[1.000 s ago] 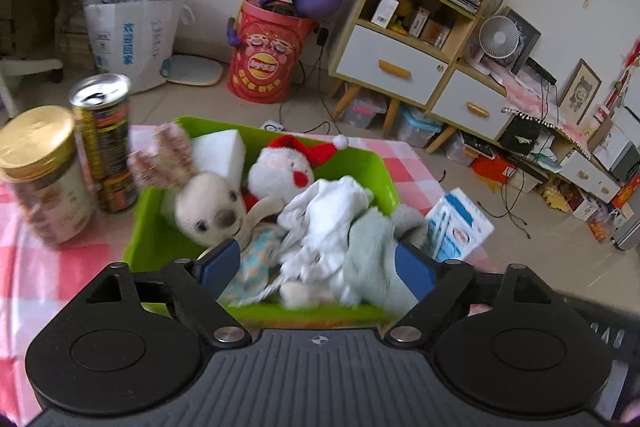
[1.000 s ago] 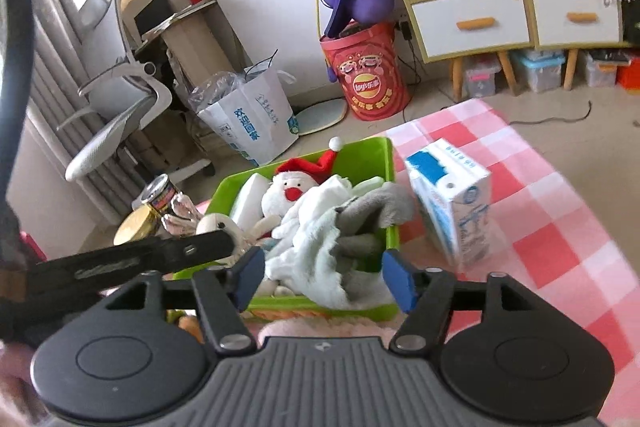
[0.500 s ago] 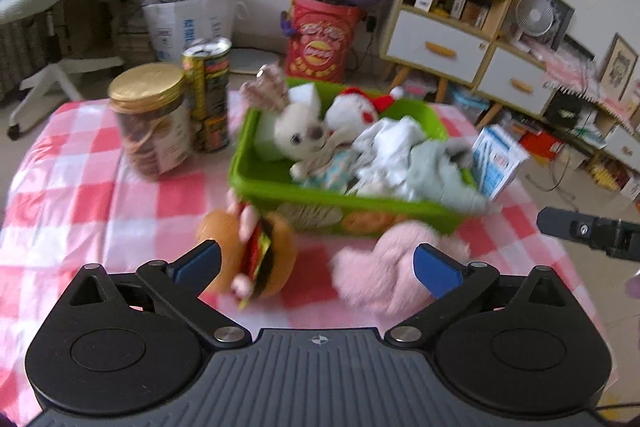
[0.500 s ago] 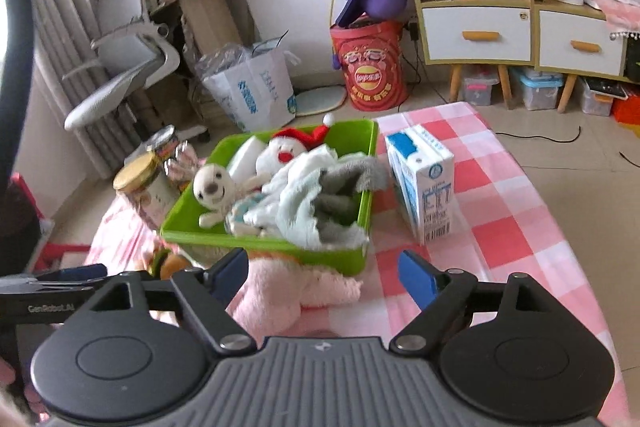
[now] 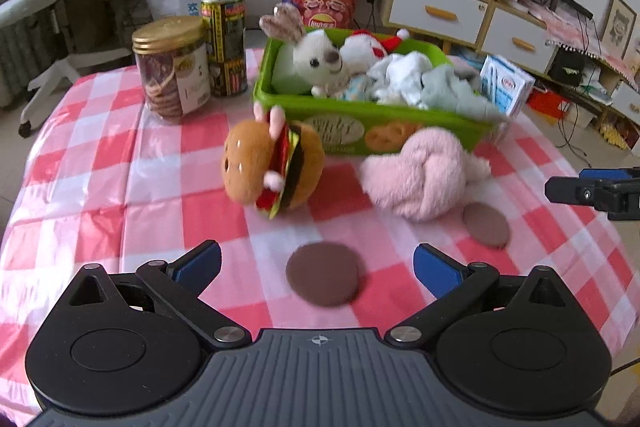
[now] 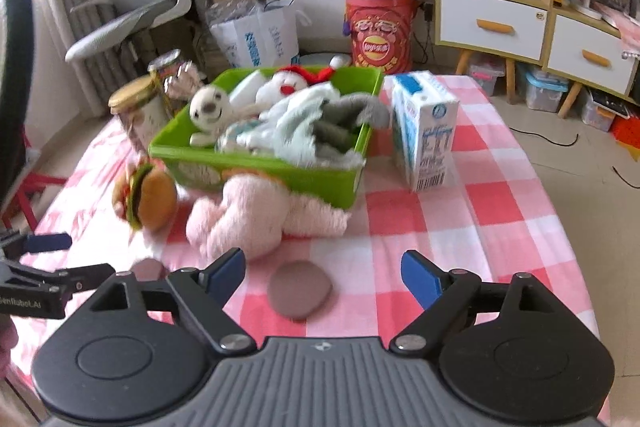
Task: Organize soft objects
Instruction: 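Withdraw both tools from the tray toward the two brown discs, then grasp one brown disc with the left tool while the right tool grasps the other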
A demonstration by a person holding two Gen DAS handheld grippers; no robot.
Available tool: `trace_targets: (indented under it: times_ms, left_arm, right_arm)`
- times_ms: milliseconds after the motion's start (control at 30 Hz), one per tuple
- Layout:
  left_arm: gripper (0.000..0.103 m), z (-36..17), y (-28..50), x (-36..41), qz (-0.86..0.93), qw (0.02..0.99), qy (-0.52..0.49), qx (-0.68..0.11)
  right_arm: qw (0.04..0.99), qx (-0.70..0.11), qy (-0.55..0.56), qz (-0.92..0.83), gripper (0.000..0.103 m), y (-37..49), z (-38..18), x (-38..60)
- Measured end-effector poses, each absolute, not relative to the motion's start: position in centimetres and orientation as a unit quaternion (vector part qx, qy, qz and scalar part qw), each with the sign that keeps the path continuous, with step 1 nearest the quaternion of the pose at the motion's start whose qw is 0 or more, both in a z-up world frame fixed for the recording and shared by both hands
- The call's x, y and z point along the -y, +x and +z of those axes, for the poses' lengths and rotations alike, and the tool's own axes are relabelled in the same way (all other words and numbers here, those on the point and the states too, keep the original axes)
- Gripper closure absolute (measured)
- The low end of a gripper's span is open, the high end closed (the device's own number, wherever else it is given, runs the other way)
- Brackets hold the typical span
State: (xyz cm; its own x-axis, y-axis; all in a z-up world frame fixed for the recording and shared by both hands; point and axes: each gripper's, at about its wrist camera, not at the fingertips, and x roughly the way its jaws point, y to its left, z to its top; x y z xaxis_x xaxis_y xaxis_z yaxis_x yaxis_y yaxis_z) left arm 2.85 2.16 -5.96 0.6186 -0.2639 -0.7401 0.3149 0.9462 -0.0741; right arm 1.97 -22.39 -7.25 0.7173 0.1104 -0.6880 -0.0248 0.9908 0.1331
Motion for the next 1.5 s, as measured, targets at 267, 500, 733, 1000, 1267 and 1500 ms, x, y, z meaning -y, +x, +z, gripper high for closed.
trace_targets:
  times_ms: [267, 500, 733, 1000, 1267, 1500]
  left_arm:
    - [0.005, -8.8, 1.4, -2.3, -0.161, 0.896, 0.037, -0.412]
    - [0.005, -11.4, 0.9, -1.5, -0.164, 0.886, 0.074, -0.428]
    - [0.004, -12.0, 0.8, -1.3, -0.173, 0.895, 0.076, -0.404]
    - [0.004, -12.5, 1.5, -1.5, -0.173, 0.908, 0.069, -0.376]
    - [0.004, -12.5, 2.1, -1.5, -0.183, 0.91, 0.07, -0.364]
    - [0.011, -12.4, 2.4, -1.5, -0.207, 0.909, 0.066, -0.356]
  right_arm:
    - [0.909, -0.412, 0.008, 0.065, 0.035, 0.7, -11.5, 20.0]
    - [0.898, -0.432, -0.038, 0.076, 0.035, 0.3, -14.1, 18.7]
    - [0.905, -0.417, -0.028, 0.075, 0.023, 0.6, -15.0, 19.1]
    - [0.926, -0.368, -0.025, 0.083, 0.017, 1.0, -15.9, 19.3]
    - [0.933, -0.351, -0.019, 0.079, 0.016, 2.2, -16.1, 19.2]
    - [0.934, -0.348, -0.02, 0.08, 0.025, 2.9, -15.9, 18.9]
